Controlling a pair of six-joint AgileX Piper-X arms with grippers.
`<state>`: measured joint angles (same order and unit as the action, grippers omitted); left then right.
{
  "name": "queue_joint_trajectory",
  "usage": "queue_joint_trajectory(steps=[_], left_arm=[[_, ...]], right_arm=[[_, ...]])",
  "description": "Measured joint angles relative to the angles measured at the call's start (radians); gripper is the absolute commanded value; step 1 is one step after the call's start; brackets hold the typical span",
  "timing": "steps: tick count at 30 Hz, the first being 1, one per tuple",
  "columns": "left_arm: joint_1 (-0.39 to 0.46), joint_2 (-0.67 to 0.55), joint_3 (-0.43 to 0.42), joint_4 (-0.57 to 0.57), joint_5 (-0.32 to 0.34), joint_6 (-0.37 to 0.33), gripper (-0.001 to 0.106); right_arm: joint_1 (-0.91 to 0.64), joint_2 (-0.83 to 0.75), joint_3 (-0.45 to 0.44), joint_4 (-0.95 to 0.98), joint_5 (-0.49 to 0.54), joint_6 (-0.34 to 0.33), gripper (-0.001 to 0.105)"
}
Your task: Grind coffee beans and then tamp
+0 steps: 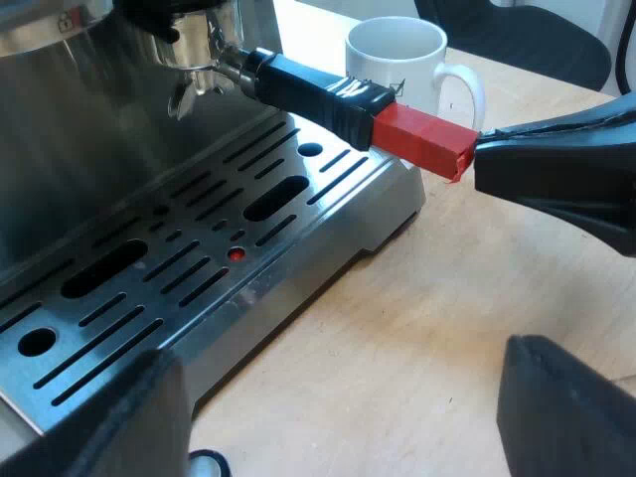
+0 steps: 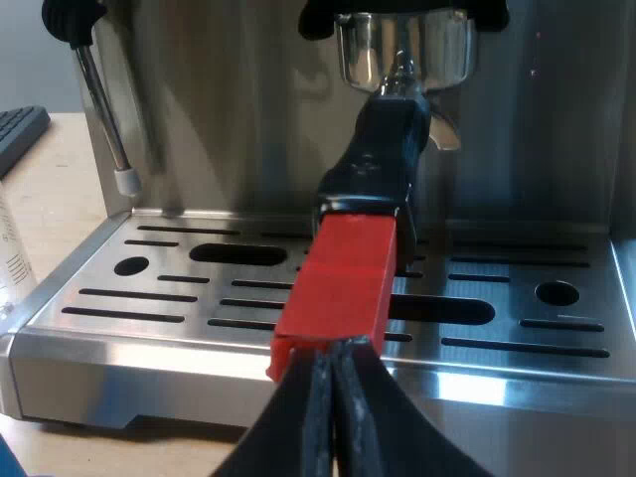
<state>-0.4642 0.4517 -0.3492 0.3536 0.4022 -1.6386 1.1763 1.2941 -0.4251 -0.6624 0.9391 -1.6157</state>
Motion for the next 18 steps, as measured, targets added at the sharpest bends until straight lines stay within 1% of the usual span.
queue_joint_trajectory(steps=[11,16,18], left_arm=[[0.0,0.0,0.0,0.0,0.0,0.0,0.066],[0.0,0.0,0.0,0.0,0.0,0.0,0.066],[0.0,0.0,0.0,0.0,0.0,0.0,0.066]], right_arm=[[0.006,0.0,0.0,0.0,0.004,0.0,0.0],[0.056,0.0,0.0,0.0,0.04,0.0,0.0],[0.087,0.0,0.0,0.0,0.092,0.0,0.0]])
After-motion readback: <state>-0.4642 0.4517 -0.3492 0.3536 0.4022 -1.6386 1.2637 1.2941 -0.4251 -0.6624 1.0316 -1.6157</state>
